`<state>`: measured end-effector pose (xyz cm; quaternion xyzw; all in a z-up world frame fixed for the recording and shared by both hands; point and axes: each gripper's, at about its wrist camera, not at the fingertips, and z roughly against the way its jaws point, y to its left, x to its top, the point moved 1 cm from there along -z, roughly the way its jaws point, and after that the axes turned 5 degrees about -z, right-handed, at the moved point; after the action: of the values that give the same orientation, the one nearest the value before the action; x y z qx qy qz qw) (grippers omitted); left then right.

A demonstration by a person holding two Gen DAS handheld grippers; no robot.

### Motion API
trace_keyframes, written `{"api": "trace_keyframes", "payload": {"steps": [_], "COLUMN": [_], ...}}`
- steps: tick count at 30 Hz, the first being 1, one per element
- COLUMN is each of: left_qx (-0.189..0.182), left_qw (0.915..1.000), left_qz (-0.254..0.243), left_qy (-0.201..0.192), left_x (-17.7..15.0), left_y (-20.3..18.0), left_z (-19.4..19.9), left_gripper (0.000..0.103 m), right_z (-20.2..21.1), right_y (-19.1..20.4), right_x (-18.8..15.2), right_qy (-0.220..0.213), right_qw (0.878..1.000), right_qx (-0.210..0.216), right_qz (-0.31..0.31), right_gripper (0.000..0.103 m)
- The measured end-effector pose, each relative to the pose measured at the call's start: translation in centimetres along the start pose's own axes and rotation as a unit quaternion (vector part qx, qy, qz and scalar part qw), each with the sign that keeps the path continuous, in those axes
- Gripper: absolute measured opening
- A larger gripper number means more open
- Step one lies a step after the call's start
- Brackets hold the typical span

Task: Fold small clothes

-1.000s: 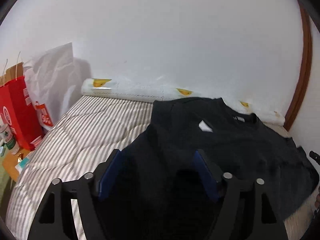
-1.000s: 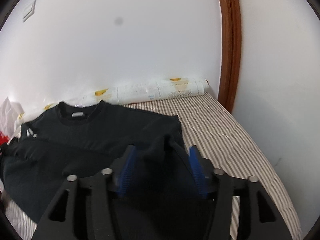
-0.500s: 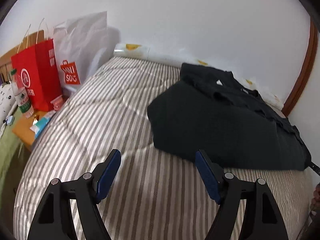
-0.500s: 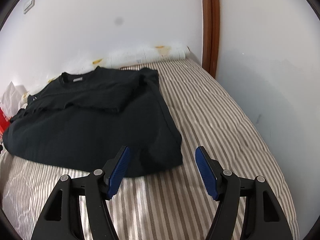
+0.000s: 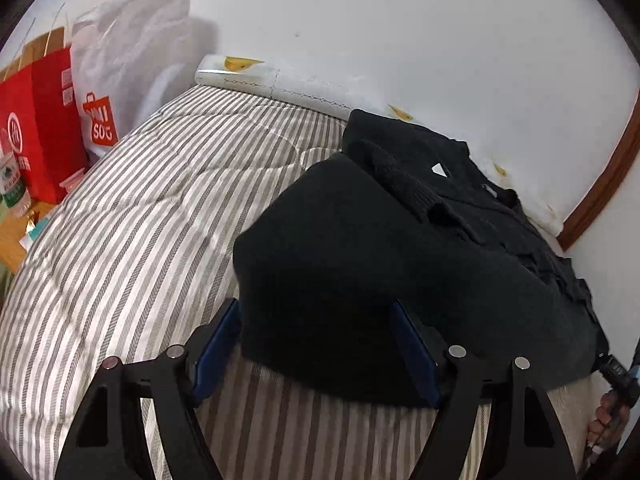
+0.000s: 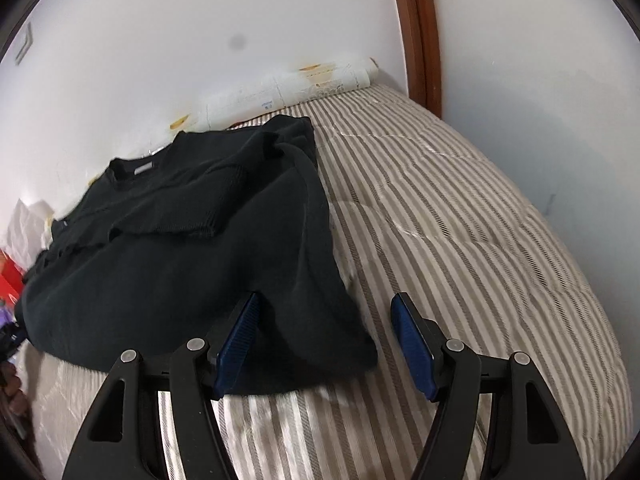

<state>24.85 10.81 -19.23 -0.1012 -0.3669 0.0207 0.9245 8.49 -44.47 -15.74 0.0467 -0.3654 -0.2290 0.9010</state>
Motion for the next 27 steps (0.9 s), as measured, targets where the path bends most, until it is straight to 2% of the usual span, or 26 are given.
{"api": "trace_keyframes", "payload": {"steps": [3,4,6,7,9,15,20,27], "left_qx": [0.007,0.009,0.014,0.012,0.017,0.036,0.025,0.014], "left_qw": [0.9999,0.9999,0.9998,0.9996,0.9989,0.9964,0.9974,0.9985], "left_qz": [-0.008,-0.010,-0.013,-0.015,-0.028,-0.058,-0.051,-0.036], "left_qy": [-0.002,-0.002,-0.011,-0.019,-0.032,-0.049,-0.043,-0.040], "left_x": [0.1,0.1,0.0,0.0,-0.3,-2.1,-5.0,-9.7], "left_y": [-0.7,-0.8,-0.8,-0.9,-1.1,-1.6,-0.3,0.9], "left_z": [-0.5,-0.5,-0.2,0.2,1.0,3.7,6.8,11.0], "left_gripper": [0.055,0.051,0.033,0.028,0.021,0.018,0.018,0.018], "right_z": [-0.8,-0.9,-0.8,-0.7,-0.2,1.4,4.0,8.0], "right_y": [0.1,0.4,1.1,1.3,1.7,1.4,0.9,-0.6], "right_x": [0.7,0.7,0.7,0.6,0.4,-0.1,-1.4,-5.3], "right_qy": [0.007,0.007,0.009,0.005,-0.004,0.004,0.005,0.013], "right_qw": [1.000,1.000,0.999,0.999,0.999,0.999,0.999,0.998], "right_qx": [0.013,0.016,0.038,0.035,0.032,0.034,0.036,0.046], "right_qz": [-0.013,-0.010,0.003,0.009,0.021,0.005,0.014,0.027], "right_gripper": [0.064,0.050,0.036,0.027,0.024,0.022,0.022,0.022]}}
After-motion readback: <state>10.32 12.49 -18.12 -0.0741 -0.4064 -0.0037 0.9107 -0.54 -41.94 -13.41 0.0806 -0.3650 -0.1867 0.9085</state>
